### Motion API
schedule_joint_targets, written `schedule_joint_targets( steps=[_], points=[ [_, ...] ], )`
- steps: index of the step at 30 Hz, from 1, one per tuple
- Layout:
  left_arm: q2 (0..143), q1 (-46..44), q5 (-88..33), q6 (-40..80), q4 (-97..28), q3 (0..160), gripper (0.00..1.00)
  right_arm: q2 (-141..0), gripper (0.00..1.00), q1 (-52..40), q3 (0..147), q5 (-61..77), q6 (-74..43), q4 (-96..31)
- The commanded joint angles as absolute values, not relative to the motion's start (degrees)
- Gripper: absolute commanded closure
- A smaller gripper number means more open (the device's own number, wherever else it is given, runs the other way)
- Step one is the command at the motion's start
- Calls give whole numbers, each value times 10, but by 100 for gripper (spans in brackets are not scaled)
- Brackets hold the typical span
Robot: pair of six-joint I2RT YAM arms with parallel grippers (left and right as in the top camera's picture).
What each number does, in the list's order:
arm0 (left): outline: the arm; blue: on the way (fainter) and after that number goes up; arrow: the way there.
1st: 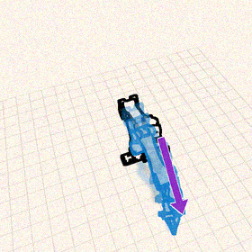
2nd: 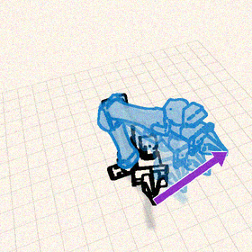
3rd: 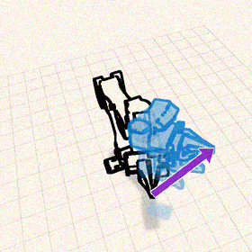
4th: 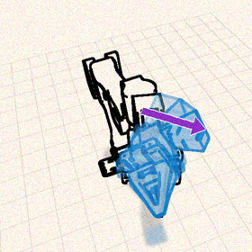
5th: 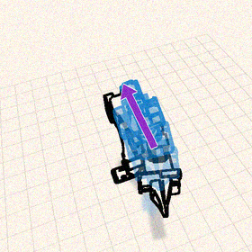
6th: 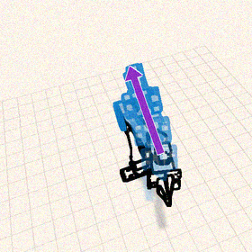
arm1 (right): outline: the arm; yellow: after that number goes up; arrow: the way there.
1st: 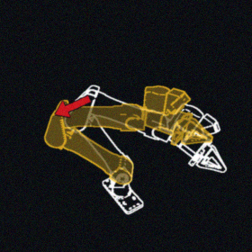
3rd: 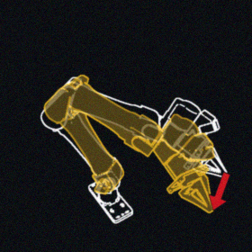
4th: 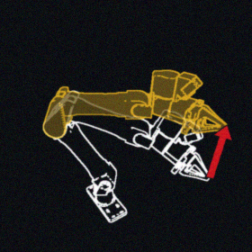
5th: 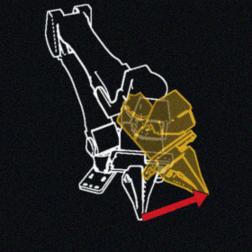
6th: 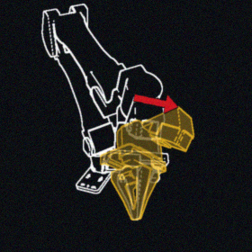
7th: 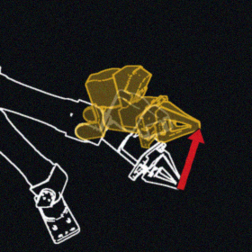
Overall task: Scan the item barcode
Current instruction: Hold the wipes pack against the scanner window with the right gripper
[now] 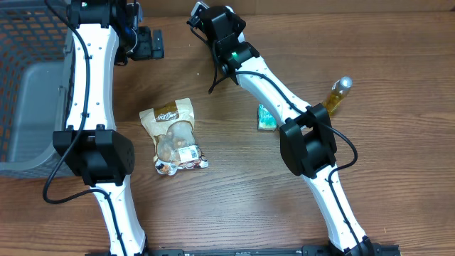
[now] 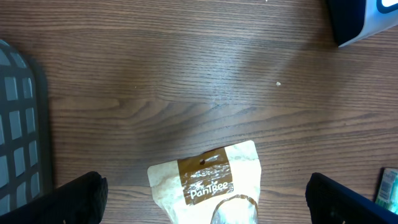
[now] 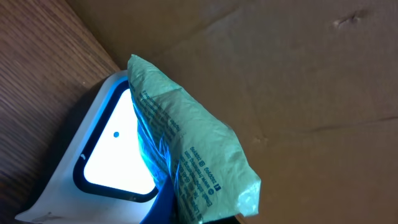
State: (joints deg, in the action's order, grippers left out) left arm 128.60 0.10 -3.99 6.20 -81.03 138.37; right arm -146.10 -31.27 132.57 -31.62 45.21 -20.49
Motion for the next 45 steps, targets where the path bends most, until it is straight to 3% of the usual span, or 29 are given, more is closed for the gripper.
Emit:
schedule_joint_targets(
  steps=[1, 17, 33, 45],
  points=[
    [1278, 0, -34, 64, -810, 1387, 0, -1459, 96, -311, 1327, -335, 458, -193],
    [1278, 0, -34, 64, -810, 1387, 0, -1460, 96, -296, 1327, -354, 465, -215],
    [1278, 0, -34, 64, -810, 1387, 1, -1460, 96, -300, 1327, -234, 435, -318],
    [1278, 0, -34, 64, -810, 1387, 0, -1449, 96, -298, 1327, -209, 434, -317]
  ],
)
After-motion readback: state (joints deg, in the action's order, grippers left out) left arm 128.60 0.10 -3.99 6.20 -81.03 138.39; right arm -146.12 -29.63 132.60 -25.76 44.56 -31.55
